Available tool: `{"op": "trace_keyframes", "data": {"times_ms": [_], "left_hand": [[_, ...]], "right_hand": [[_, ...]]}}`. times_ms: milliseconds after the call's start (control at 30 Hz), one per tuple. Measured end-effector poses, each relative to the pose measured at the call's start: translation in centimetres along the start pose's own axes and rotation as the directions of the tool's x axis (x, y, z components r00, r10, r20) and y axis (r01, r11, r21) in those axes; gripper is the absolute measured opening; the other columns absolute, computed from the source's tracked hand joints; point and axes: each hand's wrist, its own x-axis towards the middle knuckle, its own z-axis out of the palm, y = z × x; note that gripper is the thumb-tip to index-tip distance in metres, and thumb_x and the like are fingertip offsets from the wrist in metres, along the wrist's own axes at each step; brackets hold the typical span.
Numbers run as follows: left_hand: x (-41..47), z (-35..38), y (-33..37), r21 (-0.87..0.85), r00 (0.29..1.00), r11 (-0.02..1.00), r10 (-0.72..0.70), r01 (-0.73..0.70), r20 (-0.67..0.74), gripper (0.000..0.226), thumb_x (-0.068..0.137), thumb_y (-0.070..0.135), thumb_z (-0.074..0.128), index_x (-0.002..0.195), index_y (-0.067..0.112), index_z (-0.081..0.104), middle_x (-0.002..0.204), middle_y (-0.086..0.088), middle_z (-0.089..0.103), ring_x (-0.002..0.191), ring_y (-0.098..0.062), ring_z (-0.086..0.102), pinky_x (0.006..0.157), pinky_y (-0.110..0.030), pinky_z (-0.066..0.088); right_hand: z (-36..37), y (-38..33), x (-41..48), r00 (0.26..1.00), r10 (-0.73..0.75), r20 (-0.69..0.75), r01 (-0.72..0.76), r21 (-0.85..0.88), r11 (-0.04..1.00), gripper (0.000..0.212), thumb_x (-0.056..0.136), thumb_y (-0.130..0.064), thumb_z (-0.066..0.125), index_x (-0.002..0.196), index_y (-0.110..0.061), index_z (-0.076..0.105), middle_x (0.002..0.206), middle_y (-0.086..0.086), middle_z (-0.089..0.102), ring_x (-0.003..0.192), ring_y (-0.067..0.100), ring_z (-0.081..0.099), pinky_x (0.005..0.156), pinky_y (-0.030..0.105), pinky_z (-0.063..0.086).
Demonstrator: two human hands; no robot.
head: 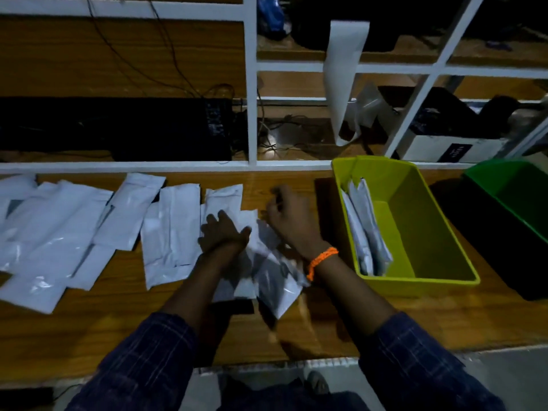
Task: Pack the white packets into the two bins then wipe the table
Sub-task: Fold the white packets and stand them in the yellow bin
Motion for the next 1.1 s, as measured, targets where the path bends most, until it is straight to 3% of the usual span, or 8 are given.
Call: {"op": "trace_keyframes", "data": {"times_ms": [67,167,300,500,633,833,967,1100], "left_hand": [[0.3,0.0,-1.6,-0.035,0.997,0.999,-0.034,0.036,0.068,0.086,0.09,0.053,0.06,0.152,0.008,0.021,0.156,-0.021,0.026,0.14,-0.042,0.032,0.11,-0.05,0.033],[0.5,0.0,-2.8,-0.189,1.0,0.982,0.003,-0.001,0.01,0.067,0.092,0.031,0.061,0.146,0.004,0.032,0.146,-0.024,0.04,0.132,-0.042,0.041,0.107,-0.046,0.037],[0.1,-0.8,-3.5,-0.333,1.0,0.943,0.017,-0.016,0.001,0.058,0.093,0.02,0.055,0.144,0.002,0.035,0.143,-0.025,0.044,0.131,-0.042,0.044,0.105,-0.044,0.038],[-0.9,-3.2,-2.5,-0.406,0.997,0.913,0.003,-0.036,-0.082,0.05,0.097,0.019,0.047,0.145,0.009,0.042,0.145,-0.021,0.048,0.131,-0.042,0.047,0.108,-0.045,0.039],[-3.2,-5.2,1.0,-0.504,0.986,0.85,0.097,-0.152,-0.134,0.05,0.093,0.027,0.041,0.142,0.018,0.048,0.138,-0.015,0.056,0.121,-0.039,0.055,0.102,-0.042,0.045],[-6.8,-5.5,10.8,-0.677,0.904,0.631,0.408,-0.379,-0.126,0.063,0.079,0.034,0.042,0.14,0.026,0.05,0.138,-0.007,0.056,0.121,-0.03,0.056,0.101,-0.043,0.048],[-10.6,-3.2,18.8,-0.706,0.805,0.54,0.589,-0.459,-0.074,0.052,0.085,0.017,0.049,0.137,0.022,0.053,0.11,-0.012,0.066,0.071,-0.014,0.064,0.05,-0.014,0.045],[-13.3,1.1,24.8,-0.678,0.742,0.598,0.661,-0.428,0.114,0.078,0.077,0.023,0.051,0.152,0.036,0.031,0.123,-0.008,0.064,0.083,-0.026,0.067,0.068,-0.034,0.058]], "right_hand": [[3.1,1.5,-0.6,0.944,0.226,0.241,-0.211,-0.087,0.974,0.016,0.084,-0.015,0.066,0.088,0.0,0.068,0.076,0.016,0.068,0.075,0.026,0.067,0.062,0.029,0.045],[6.6,3.2,-2.3,0.869,0.339,0.362,-0.324,-0.102,0.94,0.046,0.079,-0.024,0.077,0.048,-0.013,0.046,0.05,0.007,0.049,0.047,0.007,0.052,0.047,0.025,0.031],[9.3,2.7,-3.6,0.84,0.448,0.305,-0.463,-0.027,0.886,0.048,0.076,-0.051,0.077,0.074,-0.006,0.063,0.078,0.013,0.069,0.074,0.024,0.066,0.057,0.028,0.039],[7.5,-0.1,-2.3,0.871,0.465,0.156,-0.49,0.221,0.843,0.042,0.069,-0.028,0.08,0.051,-0.009,0.048,0.046,0.005,0.042,0.043,0.017,0.044,0.046,0.032,0.031],[1.4,-1.3,-0.8,0.928,0.368,0.064,-0.373,0.156,0.915,0.038,0.071,-0.038,0.07,0.068,-0.001,0.063,0.063,0.016,0.066,0.06,0.029,0.066,0.054,0.043,0.051],[-12.3,-0.8,0.6,0.962,0.188,-0.197,-0.206,-0.07,0.976,0.042,0.072,-0.038,0.068,0.105,-0.012,0.065,0.091,0.017,0.073,0.083,0.037,0.068,0.074,0.044,0.056],[-20.6,2.8,-0.4,0.953,0.216,-0.212,-0.261,-0.213,0.942,0.038,0.081,-0.03,0.07,0.11,-0.007,0.065,0.094,0.018,0.07,0.083,0.036,0.066,0.067,0.039,0.052],[-24.0,8.9,-0.9,0.921,0.307,-0.238,-0.373,-0.322,0.87,0.034,0.077,-0.027,0.067,0.101,-0.003,0.068,0.094,0.021,0.069,0.089,0.038,0.065,0.064,0.03,0.039]]}}
